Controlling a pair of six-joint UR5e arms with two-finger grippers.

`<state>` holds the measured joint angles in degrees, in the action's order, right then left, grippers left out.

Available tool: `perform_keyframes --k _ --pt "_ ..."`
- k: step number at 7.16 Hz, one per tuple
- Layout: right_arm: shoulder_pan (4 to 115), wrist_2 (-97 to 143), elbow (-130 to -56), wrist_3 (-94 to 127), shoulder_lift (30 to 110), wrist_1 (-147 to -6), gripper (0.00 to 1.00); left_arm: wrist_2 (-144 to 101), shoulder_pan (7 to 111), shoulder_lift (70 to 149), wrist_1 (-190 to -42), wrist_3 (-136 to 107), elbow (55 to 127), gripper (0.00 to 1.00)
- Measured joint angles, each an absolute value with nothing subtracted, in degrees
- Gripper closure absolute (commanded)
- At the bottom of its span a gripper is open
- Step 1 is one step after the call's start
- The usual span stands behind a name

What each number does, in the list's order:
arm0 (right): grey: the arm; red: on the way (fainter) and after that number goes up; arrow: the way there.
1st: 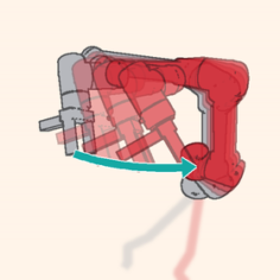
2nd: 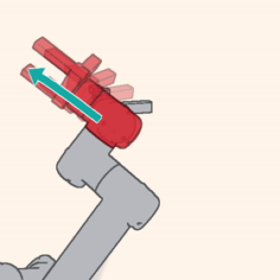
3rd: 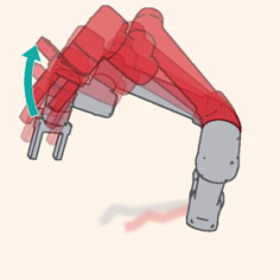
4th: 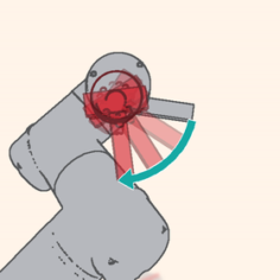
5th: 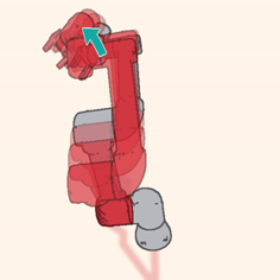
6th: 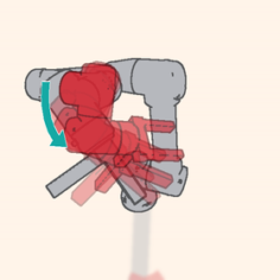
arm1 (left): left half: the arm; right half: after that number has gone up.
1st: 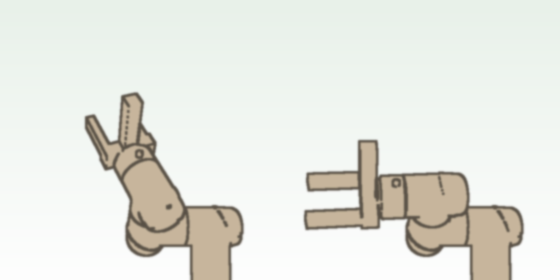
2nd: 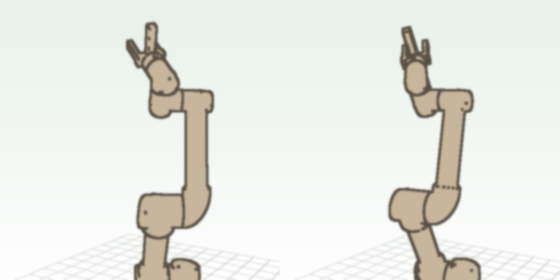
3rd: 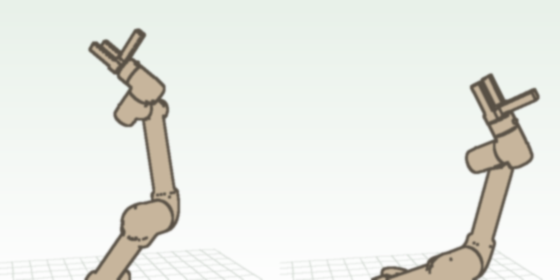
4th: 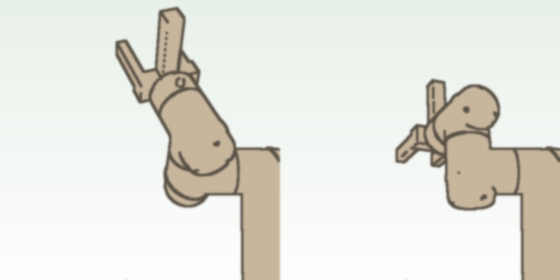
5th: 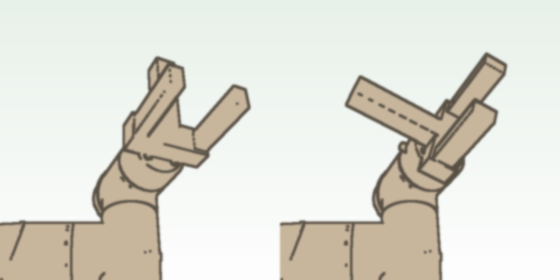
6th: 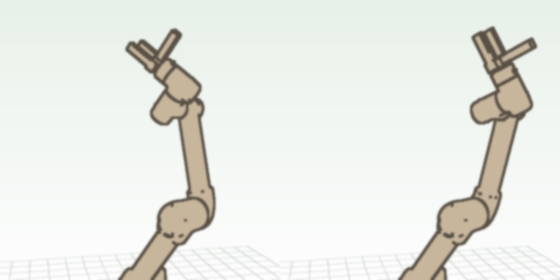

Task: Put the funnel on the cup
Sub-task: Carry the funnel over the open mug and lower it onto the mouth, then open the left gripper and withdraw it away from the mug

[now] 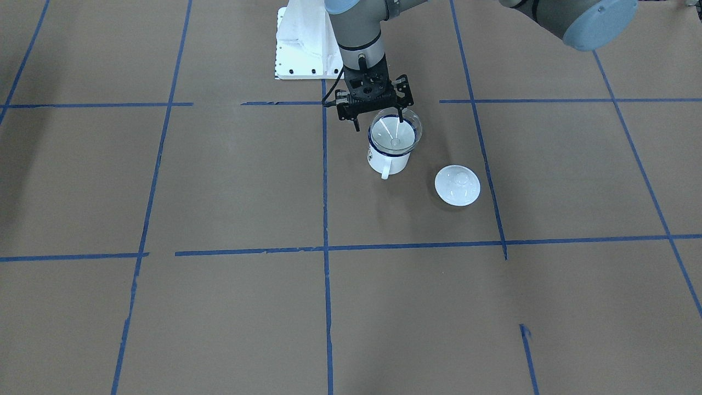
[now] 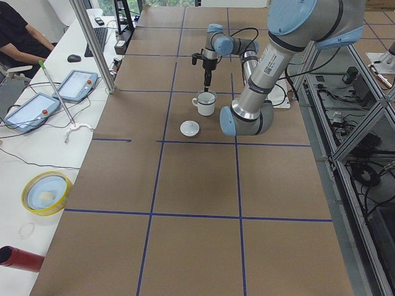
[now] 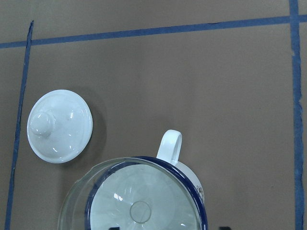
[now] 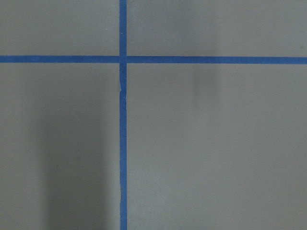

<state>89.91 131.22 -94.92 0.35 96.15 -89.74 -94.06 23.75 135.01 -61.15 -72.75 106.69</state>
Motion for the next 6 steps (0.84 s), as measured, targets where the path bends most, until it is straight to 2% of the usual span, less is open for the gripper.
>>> perform_keyframes --k 3,6 --pt "89.91 131.22 -94.92 0.35 96.15 -89.74 0.0 -94.18 26.22 131.96 -73.2 -72.77 107.46 0.0" --pt "89.91 131.22 -94.92 0.35 96.15 -89.74 0.0 -103.34 38.95 126.25 -87.54 -69.44 107.67 0.0"
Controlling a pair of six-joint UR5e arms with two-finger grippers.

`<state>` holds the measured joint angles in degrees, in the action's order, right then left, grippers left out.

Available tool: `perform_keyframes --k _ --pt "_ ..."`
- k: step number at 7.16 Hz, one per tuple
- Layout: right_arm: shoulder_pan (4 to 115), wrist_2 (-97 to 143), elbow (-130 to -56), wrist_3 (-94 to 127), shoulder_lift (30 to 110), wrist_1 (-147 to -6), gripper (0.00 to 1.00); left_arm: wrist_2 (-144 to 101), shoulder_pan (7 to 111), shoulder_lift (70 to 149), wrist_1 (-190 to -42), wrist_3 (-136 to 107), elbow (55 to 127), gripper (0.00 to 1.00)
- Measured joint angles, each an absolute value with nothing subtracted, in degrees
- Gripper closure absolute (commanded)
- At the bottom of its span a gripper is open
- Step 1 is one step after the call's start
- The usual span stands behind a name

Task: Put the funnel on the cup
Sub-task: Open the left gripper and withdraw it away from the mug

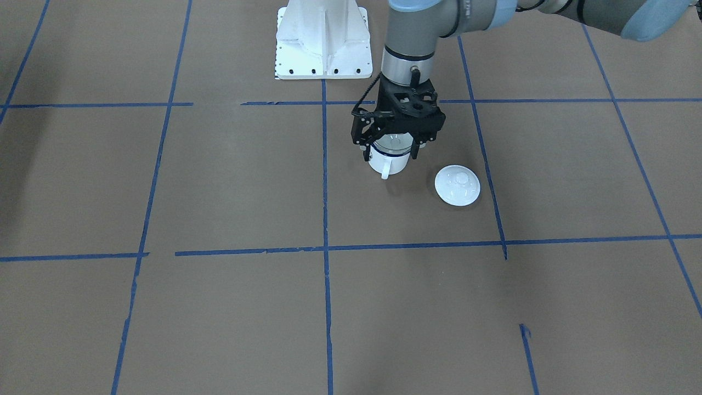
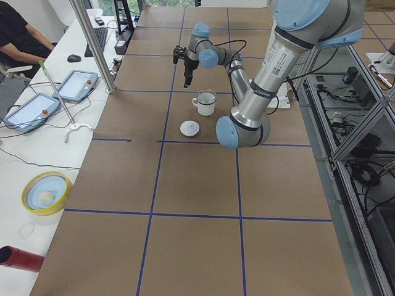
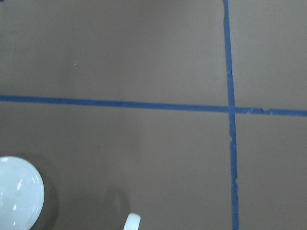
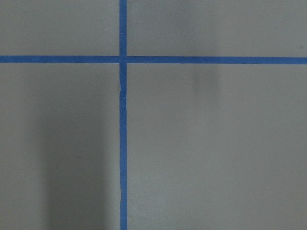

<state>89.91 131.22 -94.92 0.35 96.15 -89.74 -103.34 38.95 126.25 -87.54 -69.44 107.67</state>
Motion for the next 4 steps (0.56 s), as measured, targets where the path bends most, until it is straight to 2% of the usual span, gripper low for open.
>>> perform_keyframes --k 2,4 --pt "89.91 131.22 -94.92 0.35 96.15 -89.74 0.0 -116.42 52.85 121.65 -88.39 -57.58 107.64 0.0" --pt "89.91 131.22 -94.92 0.35 96.16 -89.74 0.0 -126.35 66.25 113.78 -87.12 -36.9 106.81 0.0"
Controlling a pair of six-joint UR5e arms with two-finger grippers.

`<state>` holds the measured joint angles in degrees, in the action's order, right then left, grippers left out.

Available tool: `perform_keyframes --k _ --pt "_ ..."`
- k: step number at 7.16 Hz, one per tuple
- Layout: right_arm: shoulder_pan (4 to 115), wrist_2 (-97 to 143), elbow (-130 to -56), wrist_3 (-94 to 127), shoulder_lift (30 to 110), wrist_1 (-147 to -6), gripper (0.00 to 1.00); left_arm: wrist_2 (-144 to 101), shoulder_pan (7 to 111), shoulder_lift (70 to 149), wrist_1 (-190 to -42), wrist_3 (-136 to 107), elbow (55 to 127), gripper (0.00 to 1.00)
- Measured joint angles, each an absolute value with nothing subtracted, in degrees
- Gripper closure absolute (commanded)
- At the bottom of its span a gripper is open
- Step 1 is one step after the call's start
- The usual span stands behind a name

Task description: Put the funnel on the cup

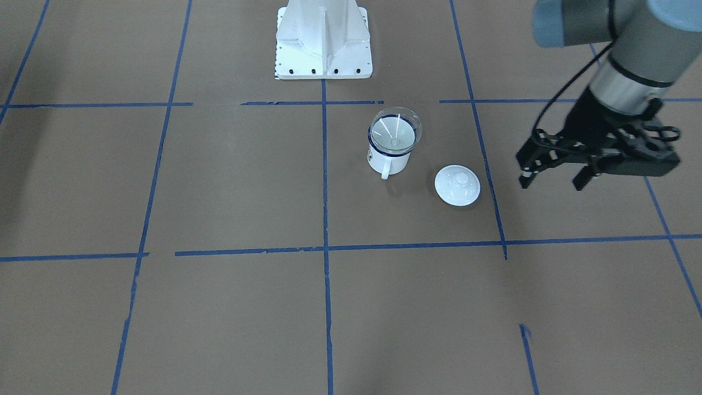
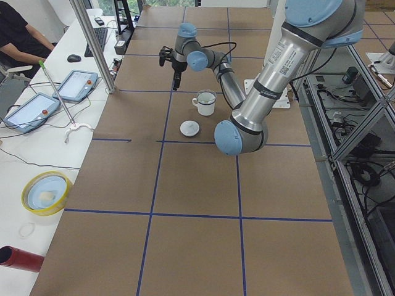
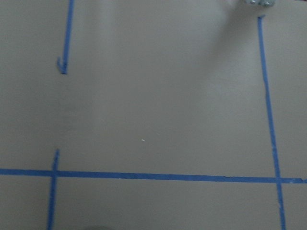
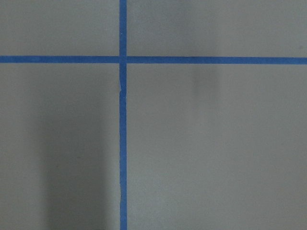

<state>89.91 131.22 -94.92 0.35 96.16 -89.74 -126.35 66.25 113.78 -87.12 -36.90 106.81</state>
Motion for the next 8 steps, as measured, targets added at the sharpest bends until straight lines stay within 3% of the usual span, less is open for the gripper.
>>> perform_keyframes --k 5,8 --pt "89.91 131.22 -94.86 0.35 96.15 -89.74 0.0 -129.13 83.15 91.74 -87.53 4.31 101.94 0.0" --pt "89.91 131.22 -94.91 0.35 96.15 -89.74 0.0 -133.23 88.42 89.11 -87.56 8.9 94.62 0.0"
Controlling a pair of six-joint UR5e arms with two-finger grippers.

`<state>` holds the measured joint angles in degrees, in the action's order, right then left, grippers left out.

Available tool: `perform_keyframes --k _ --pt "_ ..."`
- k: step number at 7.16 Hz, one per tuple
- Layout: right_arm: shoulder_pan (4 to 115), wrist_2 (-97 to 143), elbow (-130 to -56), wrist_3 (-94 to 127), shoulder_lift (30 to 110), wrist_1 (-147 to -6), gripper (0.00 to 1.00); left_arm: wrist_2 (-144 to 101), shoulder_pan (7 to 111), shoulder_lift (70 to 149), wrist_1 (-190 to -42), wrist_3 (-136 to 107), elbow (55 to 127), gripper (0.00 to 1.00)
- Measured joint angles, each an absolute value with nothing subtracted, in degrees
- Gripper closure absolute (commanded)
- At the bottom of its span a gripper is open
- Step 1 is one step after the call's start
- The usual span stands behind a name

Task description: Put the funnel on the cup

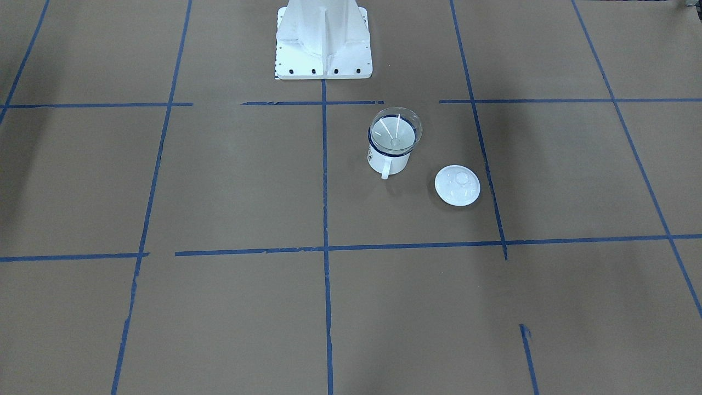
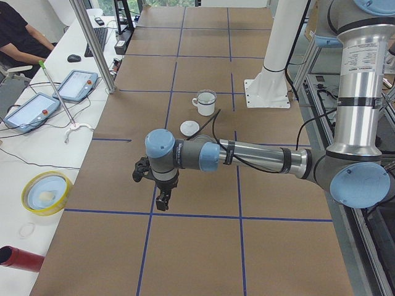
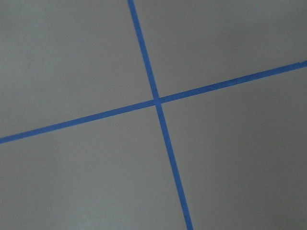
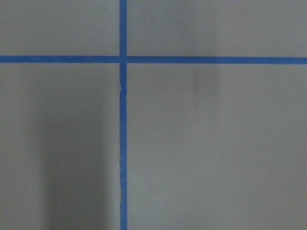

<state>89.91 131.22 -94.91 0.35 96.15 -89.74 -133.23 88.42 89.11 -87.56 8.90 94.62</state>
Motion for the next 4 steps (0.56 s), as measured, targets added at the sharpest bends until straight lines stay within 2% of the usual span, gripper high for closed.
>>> perform_keyframes --k 4 --pt "89.91 131.22 -94.92 0.35 96.15 -89.74 0.0 -134.31 89.06 88.88 -87.3 8.68 93.36 0.0"
